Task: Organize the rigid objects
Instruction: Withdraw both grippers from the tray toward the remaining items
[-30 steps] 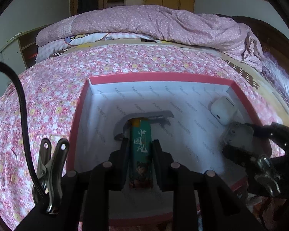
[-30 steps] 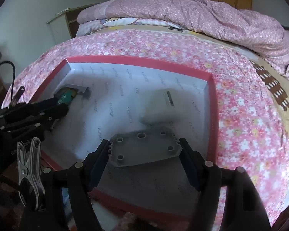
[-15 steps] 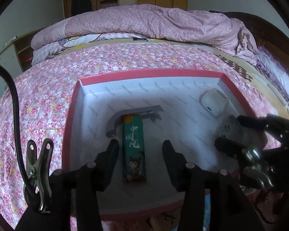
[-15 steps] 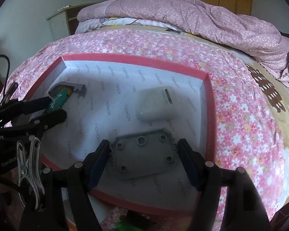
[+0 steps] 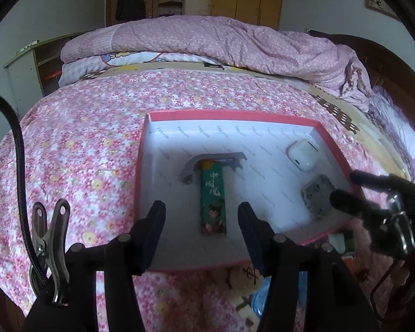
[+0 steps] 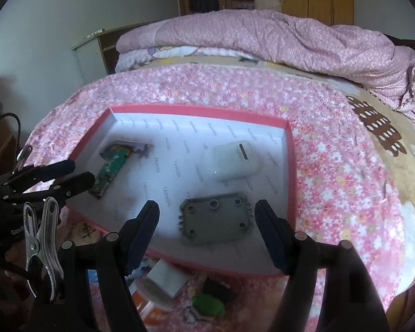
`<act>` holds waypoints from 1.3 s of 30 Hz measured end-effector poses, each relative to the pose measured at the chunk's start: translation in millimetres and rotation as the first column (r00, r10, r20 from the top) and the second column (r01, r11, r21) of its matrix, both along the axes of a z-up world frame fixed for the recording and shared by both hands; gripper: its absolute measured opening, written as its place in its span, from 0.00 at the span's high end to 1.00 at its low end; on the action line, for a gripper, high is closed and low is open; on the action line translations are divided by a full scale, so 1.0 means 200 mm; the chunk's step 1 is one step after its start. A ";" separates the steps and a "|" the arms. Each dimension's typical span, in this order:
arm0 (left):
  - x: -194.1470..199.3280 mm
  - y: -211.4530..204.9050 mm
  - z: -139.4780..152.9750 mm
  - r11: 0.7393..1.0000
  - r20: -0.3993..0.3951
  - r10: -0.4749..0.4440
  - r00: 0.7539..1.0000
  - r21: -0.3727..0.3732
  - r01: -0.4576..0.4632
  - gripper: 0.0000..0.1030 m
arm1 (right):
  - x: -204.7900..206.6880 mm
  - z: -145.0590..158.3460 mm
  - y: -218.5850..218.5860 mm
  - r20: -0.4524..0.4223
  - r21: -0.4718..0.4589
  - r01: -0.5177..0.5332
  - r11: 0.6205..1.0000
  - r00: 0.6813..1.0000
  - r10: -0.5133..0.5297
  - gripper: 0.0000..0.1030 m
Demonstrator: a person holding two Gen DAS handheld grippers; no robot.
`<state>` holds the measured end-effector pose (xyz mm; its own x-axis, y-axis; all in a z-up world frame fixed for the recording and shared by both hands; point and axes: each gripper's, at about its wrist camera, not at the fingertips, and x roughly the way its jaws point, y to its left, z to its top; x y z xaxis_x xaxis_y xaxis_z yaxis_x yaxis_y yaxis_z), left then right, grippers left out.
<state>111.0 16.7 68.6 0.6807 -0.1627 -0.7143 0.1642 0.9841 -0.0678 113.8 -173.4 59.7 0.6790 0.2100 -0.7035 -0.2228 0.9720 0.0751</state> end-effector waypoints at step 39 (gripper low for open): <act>-0.35 -0.04 -0.16 0.998 -0.061 -0.031 0.998 0.054 0.034 0.44 | -0.59 -0.24 -0.19 -0.078 0.120 0.054 0.991 0.996 -0.045 0.29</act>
